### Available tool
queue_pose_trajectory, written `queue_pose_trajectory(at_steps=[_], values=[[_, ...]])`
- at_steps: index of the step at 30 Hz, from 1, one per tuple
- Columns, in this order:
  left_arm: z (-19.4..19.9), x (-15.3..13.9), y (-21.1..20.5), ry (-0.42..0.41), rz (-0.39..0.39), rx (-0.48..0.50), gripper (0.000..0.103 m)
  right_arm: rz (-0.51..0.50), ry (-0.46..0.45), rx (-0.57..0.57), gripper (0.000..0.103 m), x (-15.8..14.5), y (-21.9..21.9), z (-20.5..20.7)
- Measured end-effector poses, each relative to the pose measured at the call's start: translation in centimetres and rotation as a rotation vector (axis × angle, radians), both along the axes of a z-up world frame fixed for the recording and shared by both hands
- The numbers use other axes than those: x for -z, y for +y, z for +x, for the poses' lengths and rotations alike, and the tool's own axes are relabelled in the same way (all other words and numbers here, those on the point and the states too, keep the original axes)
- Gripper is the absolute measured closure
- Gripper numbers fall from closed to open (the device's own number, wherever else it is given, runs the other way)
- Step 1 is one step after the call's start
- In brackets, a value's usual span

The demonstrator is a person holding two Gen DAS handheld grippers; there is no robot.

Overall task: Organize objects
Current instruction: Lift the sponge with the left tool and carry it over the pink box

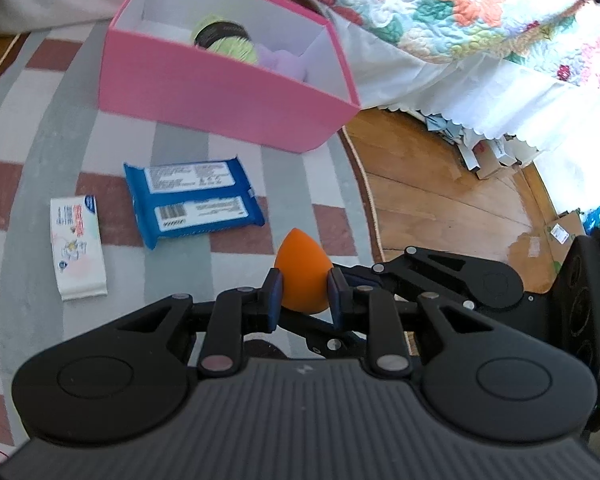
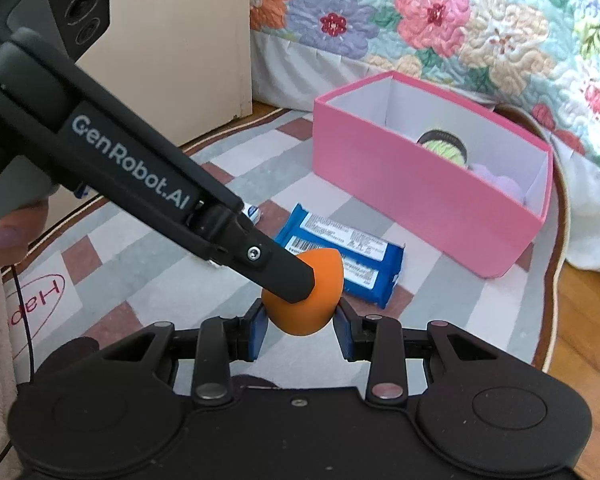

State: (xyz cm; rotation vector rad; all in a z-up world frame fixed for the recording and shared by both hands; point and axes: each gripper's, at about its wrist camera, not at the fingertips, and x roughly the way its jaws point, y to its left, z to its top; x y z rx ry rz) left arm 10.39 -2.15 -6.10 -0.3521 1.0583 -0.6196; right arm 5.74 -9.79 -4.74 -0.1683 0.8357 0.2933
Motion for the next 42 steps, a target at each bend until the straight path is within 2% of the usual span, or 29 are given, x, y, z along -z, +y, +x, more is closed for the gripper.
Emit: queue_pose_trajectory(at_steps=[18, 30, 37, 42], values=[[0.3, -6.6, -1.4, -0.103, 0.047, 0.041, 0.081, -0.104, -0.083, -0.037, 0.062, -5.6, -0.1, 0.5], [1.9, -9.0, -2.8, -0.136, 0.058, 0.057, 0.079, -0.049, -0.082, 0.018, 0.062, -7.8, -2.0, 1.8], [3.4, -9.2, -3.5, -0.135, 0.058, 0.046, 0.077, -0.029, -0.097, 0.024, 0.062, -7.8, -2.9, 2.8], [4.8, -10.1, -4.3, -0.172, 0.058, 0.053, 0.077, -0.003, -0.113, 0.045, 0.062, -8.6, -4.1, 4.1]])
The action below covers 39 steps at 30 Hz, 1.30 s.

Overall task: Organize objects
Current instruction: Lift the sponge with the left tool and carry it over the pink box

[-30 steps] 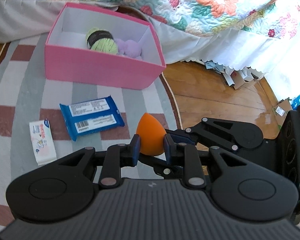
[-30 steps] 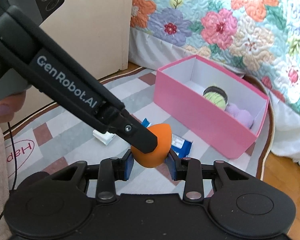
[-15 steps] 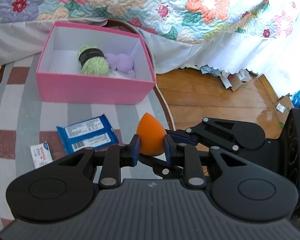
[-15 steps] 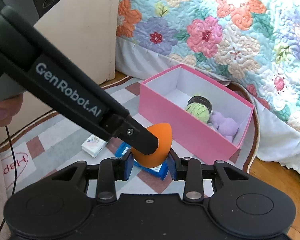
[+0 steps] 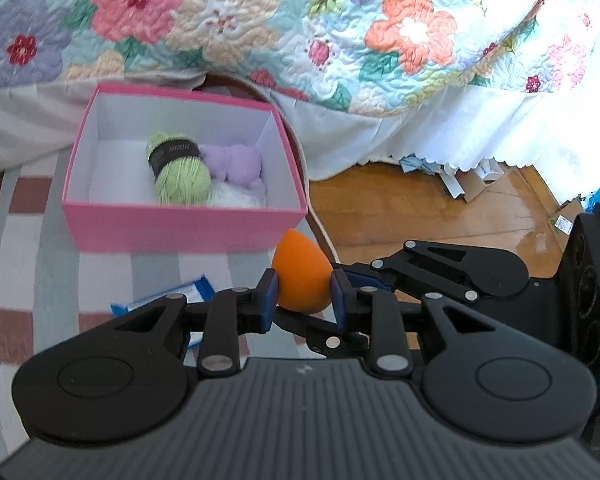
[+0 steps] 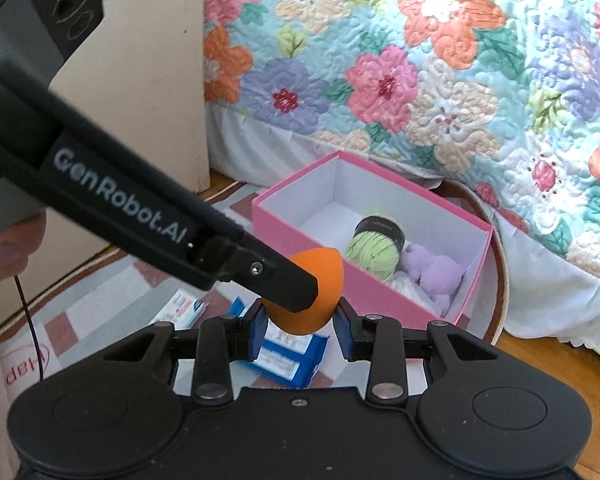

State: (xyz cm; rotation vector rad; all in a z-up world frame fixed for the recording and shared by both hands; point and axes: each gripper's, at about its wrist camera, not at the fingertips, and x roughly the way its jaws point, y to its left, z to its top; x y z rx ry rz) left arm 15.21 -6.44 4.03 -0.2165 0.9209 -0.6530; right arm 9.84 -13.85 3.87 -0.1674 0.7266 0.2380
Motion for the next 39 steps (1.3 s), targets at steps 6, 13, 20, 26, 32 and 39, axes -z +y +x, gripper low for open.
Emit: queue_pose_trajectory(at_steps=[6, 13, 20, 26, 32, 39], values=[[2.3, -0.7, -0.9, -0.025, -0.008, 0.008, 0.077, 0.030, -0.022, 0.029, 0.062, -0.5, -1.8, 1.8], [5.9, -0.7, -1.7, -0.032, -0.011, -0.003, 0.077, 0.053, -0.042, 0.035, 0.062, -0.5, -4.1, 5.0], [9.4, 1.0, -2.9, -0.031, 0.021, 0.004, 0.076, 0.168, 0.038, 0.058, 0.062, 1.0, -7.0, 9.3], [12.0, 2.7, -4.2, -0.007, 0.026, 0.003, 0.076, 0.130, 0.077, 0.075, 0.062, 2.5, -7.8, 11.6], [15.7, 5.1, -5.5, 0.049, -0.010, -0.027, 0.076, 0.145, 0.141, 0.126, 0.062, 4.4, -10.0, 15.2], [18.5, 8.3, -5.7, 0.110, -0.032, -0.057, 0.076, 0.157, 0.213, 0.156, 0.063, 6.8, -10.7, 18.2]])
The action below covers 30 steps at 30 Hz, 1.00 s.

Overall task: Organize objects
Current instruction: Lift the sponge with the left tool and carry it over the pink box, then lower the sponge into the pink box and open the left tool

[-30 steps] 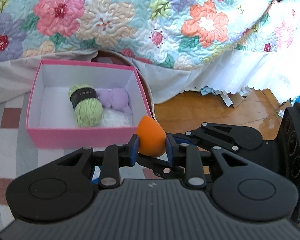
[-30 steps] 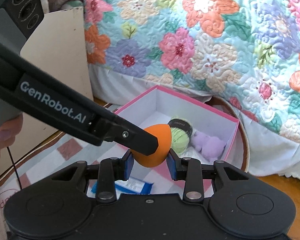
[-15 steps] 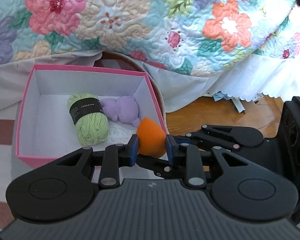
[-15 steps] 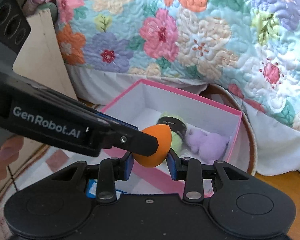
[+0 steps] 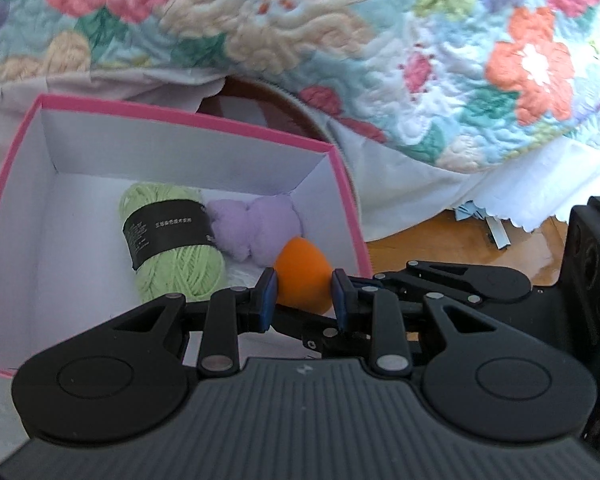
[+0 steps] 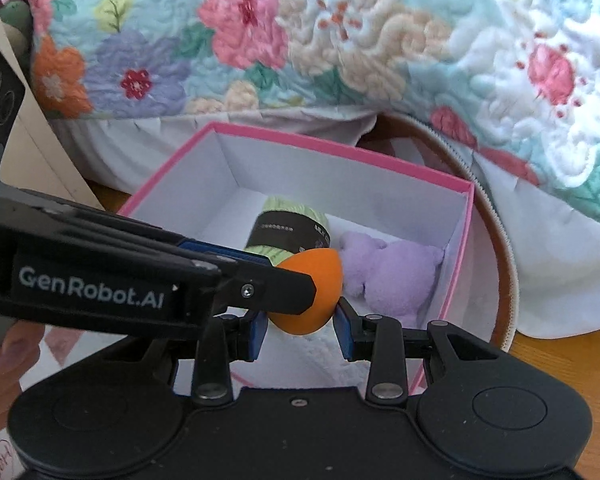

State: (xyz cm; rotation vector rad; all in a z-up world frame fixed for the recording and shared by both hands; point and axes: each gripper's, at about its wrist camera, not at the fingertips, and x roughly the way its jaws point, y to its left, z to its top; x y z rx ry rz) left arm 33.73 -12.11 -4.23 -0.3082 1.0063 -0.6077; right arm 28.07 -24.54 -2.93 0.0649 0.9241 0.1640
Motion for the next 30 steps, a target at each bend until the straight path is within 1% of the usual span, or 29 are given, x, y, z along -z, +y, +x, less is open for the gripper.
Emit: queue_pose_trajectory(at_steps=[3, 7, 9, 15, 17, 18, 19, 20, 22, 23, 27, 29, 30], values=[[0.6, 0.9, 0.0, 0.009, -0.002, -0.014, 0.076, -0.040, 0.011, -0.011, 0.063, 0.7, 0.5, 0.7], [1.4, 1.6, 0.1, 0.004, -0.023, -0.047, 0.076, -0.095, -0.023, -0.038, 0.062, 1.2, 0.9, 1.4], [1.8, 2.0, 0.1, 0.013, -0.031, -0.058, 0.076, -0.096, -0.027, -0.037, 0.062, 1.4, 0.7, 1.6], [2.4, 2.9, -0.1, 0.030, -0.039, -0.067, 0.076, -0.082, 0.011, -0.011, 0.062, 1.9, 0.2, 2.5], [2.5, 2.9, -0.2, 0.028, -0.039, -0.073, 0.076, -0.107, 0.002, -0.024, 0.062, 2.0, 0.4, 2.6], [2.6, 3.0, -0.2, 0.031, -0.048, -0.083, 0.076, -0.136, -0.009, -0.033, 0.061, 2.1, 0.6, 2.6], [2.6, 3.1, -0.2, 0.038, -0.067, -0.097, 0.074, -0.143, -0.016, -0.036, 0.061, 2.2, 0.6, 2.8], [2.7, 3.1, -0.4, 0.039, -0.065, -0.106, 0.074, -0.133, -0.011, -0.031, 0.061, 2.3, 0.4, 3.0], [2.8, 3.3, -1.0, 0.026, -0.021, -0.111, 0.074, -0.093, 0.004, 0.001, 0.061, 2.4, -0.2, 3.5], [2.8, 3.4, -1.1, 0.022, -0.019, -0.114, 0.074, -0.087, 0.003, 0.011, 0.061, 2.4, -0.3, 3.7], [3.4, 4.0, -0.7, 0.056, -0.057, -0.135, 0.073, -0.125, -0.012, 0.007, 0.060, 2.7, -0.2, 3.8], [3.4, 3.9, -0.6, 0.050, -0.047, -0.141, 0.072, -0.113, -0.008, 0.006, 0.058, 2.7, -0.4, 3.6], [3.2, 3.8, -0.6, 0.042, -0.037, -0.143, 0.071, -0.109, -0.012, 0.008, 0.052, 2.6, -0.5, 3.5]])
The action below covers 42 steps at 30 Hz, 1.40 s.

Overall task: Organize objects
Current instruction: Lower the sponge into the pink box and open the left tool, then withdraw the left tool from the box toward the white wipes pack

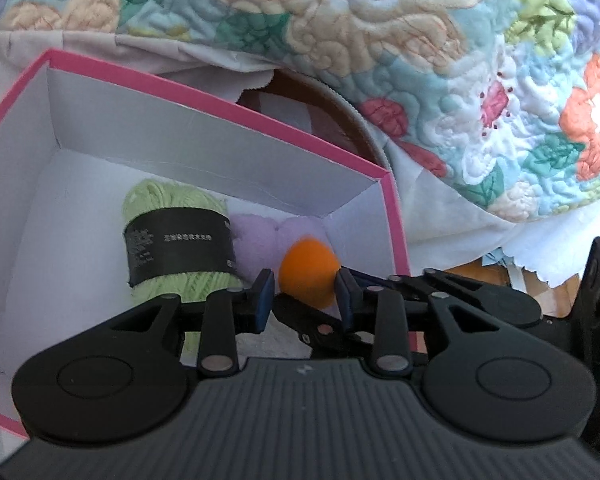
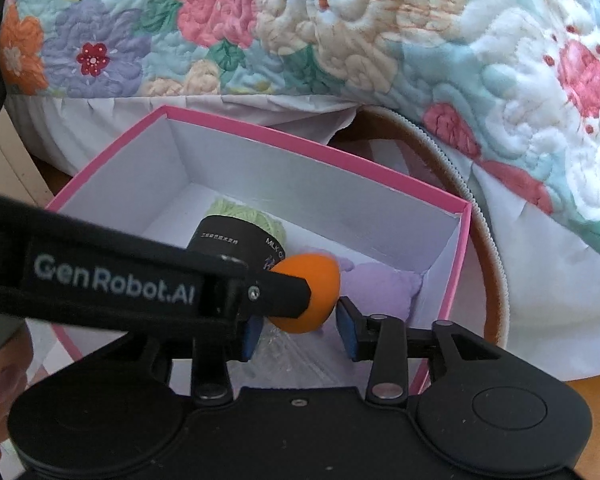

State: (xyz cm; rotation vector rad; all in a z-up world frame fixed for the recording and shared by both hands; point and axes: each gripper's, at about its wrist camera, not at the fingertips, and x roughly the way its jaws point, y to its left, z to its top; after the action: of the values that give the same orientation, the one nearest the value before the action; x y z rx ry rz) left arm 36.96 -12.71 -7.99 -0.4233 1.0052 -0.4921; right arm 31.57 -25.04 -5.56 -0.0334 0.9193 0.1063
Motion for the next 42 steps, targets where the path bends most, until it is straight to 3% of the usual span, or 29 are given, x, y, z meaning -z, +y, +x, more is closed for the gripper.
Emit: queue_pose_trajectory(at_steps=[3, 6, 10, 14, 21, 29, 42], values=[[-0.3, -0.4, 0.1, 0.007, 0.020, 0.008, 0.067, -0.018, -0.023, 0.018, 0.045, -0.3, -0.1, -0.7], [-0.8, -0.6, 0.7, 0.038, -0.003, 0.021, 0.066, 0.017, -0.019, 0.032, 0.045, -0.7, -0.8, -1.8], [-1.7, -1.6, 1.6, 0.035, 0.029, 0.012, 0.065, 0.074, -0.057, 0.049, 0.044, -1.2, -1.2, -4.0], [-2.6, -2.7, 2.9, 0.042, 0.048, -0.002, 0.063, 0.065, -0.087, 0.034, 0.044, -1.8, -0.7, -5.8], [-5.0, -5.3, 4.1, 0.006, 0.170, 0.031, 0.059, 0.107, -0.114, 0.059, 0.044, -3.7, -0.5, -7.2], [-7.8, -8.7, 6.1, -0.022, 0.241, 0.061, 0.052, 0.090, -0.114, 0.074, 0.043, -6.5, 1.1, -9.0], [-13.3, -13.7, 10.5, -0.050, 0.310, 0.060, 0.041, 0.063, -0.116, 0.017, 0.029, -11.0, 4.9, -13.1]])
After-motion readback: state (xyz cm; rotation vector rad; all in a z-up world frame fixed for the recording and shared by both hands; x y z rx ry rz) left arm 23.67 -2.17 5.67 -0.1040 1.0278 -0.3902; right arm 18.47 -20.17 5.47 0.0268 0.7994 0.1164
